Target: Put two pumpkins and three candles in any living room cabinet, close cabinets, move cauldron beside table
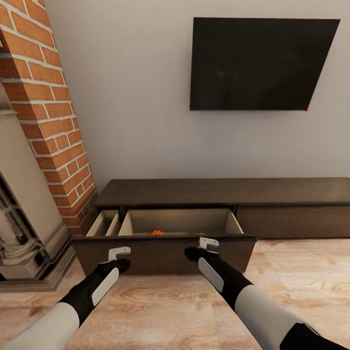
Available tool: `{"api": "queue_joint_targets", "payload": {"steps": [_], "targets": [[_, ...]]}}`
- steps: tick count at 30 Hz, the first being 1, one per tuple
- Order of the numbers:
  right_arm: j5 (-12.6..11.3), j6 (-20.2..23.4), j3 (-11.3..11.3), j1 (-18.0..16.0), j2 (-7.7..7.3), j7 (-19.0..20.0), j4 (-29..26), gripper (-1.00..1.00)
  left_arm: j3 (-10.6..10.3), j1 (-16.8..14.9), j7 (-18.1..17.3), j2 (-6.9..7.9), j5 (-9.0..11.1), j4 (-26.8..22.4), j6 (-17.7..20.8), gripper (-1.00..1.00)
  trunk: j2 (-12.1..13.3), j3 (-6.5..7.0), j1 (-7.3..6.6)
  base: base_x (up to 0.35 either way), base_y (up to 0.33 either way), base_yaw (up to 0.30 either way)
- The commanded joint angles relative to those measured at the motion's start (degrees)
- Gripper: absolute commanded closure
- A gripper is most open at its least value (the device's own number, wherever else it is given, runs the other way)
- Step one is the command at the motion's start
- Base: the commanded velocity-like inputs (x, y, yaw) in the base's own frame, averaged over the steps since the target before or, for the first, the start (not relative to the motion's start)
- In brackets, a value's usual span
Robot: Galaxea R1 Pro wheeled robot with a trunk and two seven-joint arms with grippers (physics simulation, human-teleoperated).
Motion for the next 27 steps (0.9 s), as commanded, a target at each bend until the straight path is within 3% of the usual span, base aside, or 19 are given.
{"api": "queue_joint_targets", "payload": {"steps": [1,4,12,14,16,19,20,24,27], "targets": [[-0.21,-1.47,0.30,0.02,-0.06,-0.31,-0.07,-1.00,-0.52,-0.06,0.51,0.05,0.52,0.31,-0.73,-1.00,-0.44,-0.24,0.21,0.000,0.000,0.000],[0.80,-6.91,0.35,0.12,-0.02,-0.04,0.16,-1.00,-1.52,-0.06,0.47,0.09,0.53,0.97,-2.48,-1.00,-1.65,-0.78,0.87,0.000,0.000,0.000],[2.77,-10.84,0.41,0.22,0.17,0.05,1.60,-1.00,-4.09,-0.06,0.46,0.17,0.57,2.64,-9.15,-1.00,-2.37,-2.49,1.39,0.000,0.000,0.000],[3.43,-14.42,0.41,0.33,0.17,0.05,2.35,-1.00,-4.82,-0.07,0.46,0.22,0.52,3.83,-11.70,-1.00,-2.40,-2.93,1.44,0.000,0.000,0.000],[3.78,-19.77,0.46,0.39,0.34,0.05,6.25,-1.00,-5.15,-0.07,0.46,0.23,0.50,4.25,-13.07,-1.00,-2.43,-3.37,1.49,0.000,0.000,0.000],[4.08,-24.46,0.53,0.41,0.48,0.15,11.60,-1.00,-5.92,-0.06,0.46,0.22,0.46,4.39,-13.77,-1.00,-2.47,-4.04,1.57,0.000,0.000,0.000],[4.12,-25.60,0.55,0.41,0.49,0.21,12.66,-1.00,-7.01,-0.06,0.46,0.27,0.43,4.42,-15.06,-1.00,-2.48,-4.26,1.59,0.000,0.000,0.000],[4.18,-27.82,0.85,0.41,0.48,2.26,14.26,-1.00,-9.86,-0.07,0.46,0.30,0.54,4.89,-20.92,-1.00,-2.53,-5.14,1.70,0.000,0.000,0.000],[4.11,-28.32,1.32,0.41,0.42,5.24,14.72,-1.00,-11.33,-0.06,0.50,0.16,0.56,5.74,-23.28,-1.00,-2.53,-5.14,1.70,0.000,0.000,0.000]]}}
